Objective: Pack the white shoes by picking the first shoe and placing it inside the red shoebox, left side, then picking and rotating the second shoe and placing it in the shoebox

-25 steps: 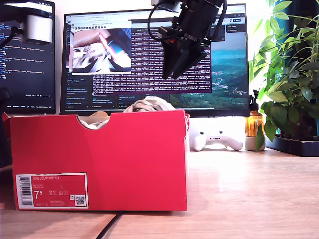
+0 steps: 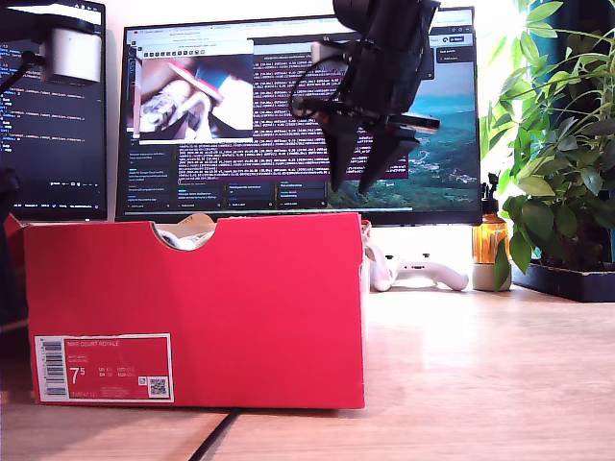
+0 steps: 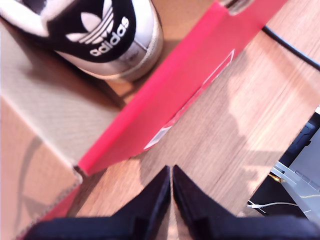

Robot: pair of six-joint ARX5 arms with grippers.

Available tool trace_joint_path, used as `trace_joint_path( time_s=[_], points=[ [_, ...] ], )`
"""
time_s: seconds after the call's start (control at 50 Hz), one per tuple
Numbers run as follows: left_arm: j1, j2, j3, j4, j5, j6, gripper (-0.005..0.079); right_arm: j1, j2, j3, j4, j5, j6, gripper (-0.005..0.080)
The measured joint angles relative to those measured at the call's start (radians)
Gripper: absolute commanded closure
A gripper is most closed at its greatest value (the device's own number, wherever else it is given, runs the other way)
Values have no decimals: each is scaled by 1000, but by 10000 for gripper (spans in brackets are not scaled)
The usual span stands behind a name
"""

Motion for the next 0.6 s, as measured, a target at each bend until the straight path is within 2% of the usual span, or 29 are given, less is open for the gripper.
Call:
trace_joint_path(
  time_s=[0.08,0.14,0.2,0.28,0.6],
  points=[
    [0,0,0,0,0,0,760,0,0,0,-4,10,0,447],
    [0,0,0,0,0,0,760,0,0,0,0,16,1,499],
    [0,0,0,1,0,0,760,0,0,0,0,16,1,591],
    [0,0,0,8,0,0,760,0,0,3,-10,15,0,765],
    [0,0,0,56,29,-21,761,0,-38,16,-19,15,-3,762]
  ],
)
